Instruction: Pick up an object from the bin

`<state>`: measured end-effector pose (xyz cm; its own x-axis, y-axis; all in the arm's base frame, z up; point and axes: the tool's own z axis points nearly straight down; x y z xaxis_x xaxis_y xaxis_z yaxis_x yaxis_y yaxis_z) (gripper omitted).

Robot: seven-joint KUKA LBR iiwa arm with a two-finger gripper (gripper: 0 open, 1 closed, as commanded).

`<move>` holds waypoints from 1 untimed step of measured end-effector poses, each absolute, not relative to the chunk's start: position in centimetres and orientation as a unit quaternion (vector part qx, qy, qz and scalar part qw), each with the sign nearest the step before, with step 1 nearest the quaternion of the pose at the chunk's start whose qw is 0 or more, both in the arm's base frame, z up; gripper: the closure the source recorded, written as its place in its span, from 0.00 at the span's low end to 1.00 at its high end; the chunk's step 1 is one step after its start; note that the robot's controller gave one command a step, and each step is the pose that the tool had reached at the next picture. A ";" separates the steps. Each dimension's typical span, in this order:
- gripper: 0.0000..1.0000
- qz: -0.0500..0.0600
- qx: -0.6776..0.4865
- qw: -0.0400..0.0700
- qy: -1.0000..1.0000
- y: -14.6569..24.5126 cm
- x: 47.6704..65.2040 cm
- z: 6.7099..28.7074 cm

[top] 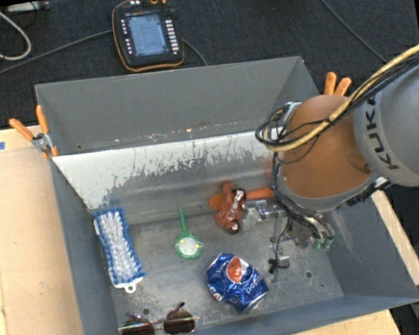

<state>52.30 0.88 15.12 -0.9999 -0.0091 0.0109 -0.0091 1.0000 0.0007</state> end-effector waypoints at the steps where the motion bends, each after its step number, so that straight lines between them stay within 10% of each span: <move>1: 0.00 0.000 0.004 0.001 -1.000 0.9 52.5 15.6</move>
Offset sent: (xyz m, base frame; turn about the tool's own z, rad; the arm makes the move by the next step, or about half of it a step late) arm -0.0501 0.0543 -0.0812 0.1734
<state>52.47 0.87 15.57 -1.0000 -0.0084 0.0026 -0.0084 1.0000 0.0007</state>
